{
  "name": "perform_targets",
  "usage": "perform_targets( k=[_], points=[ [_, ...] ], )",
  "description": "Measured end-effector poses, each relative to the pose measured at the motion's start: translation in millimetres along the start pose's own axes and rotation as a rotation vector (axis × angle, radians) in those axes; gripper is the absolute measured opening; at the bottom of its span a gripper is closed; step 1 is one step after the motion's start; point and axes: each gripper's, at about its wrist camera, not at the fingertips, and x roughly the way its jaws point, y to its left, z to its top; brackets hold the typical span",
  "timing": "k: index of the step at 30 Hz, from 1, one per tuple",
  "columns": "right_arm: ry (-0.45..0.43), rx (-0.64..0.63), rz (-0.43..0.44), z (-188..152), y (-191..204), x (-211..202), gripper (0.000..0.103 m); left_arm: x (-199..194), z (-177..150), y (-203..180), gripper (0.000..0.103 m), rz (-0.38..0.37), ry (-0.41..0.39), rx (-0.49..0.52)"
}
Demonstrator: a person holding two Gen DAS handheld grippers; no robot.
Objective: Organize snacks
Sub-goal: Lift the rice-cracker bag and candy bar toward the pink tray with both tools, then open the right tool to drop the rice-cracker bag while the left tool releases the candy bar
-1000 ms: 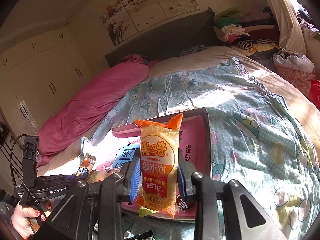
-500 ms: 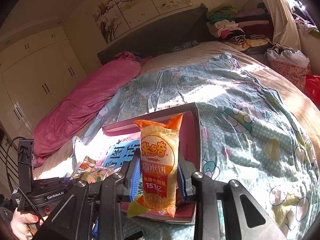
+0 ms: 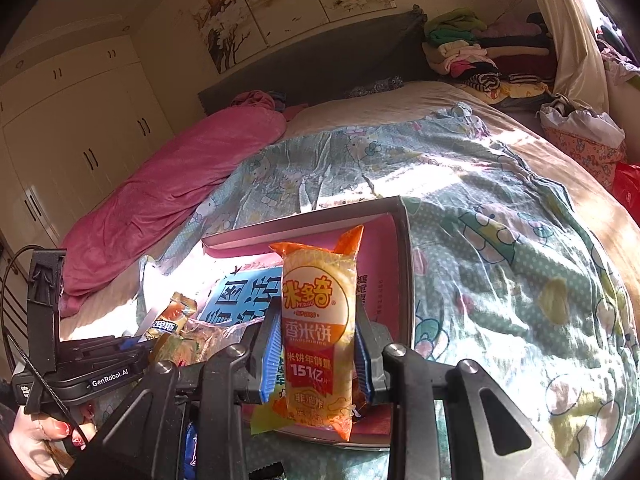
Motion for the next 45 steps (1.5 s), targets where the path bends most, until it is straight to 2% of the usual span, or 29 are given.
perform_targets(
  k=[20,33,45],
  points=[
    [0.079,-0.07,0.006,-12,15,20,0.032,1,-1,11,0.018,0.023,-0.008,-0.025],
    [0.086,-0.104,0.004,-15,24,20,0.032,0,-3,10,0.018,0.012,-0.009,-0.025],
    [0.067,-0.068,-0.02,-11,15,15,0.043,-1,-3,10,0.018,0.01,-0.008,-0.027]
  ],
)
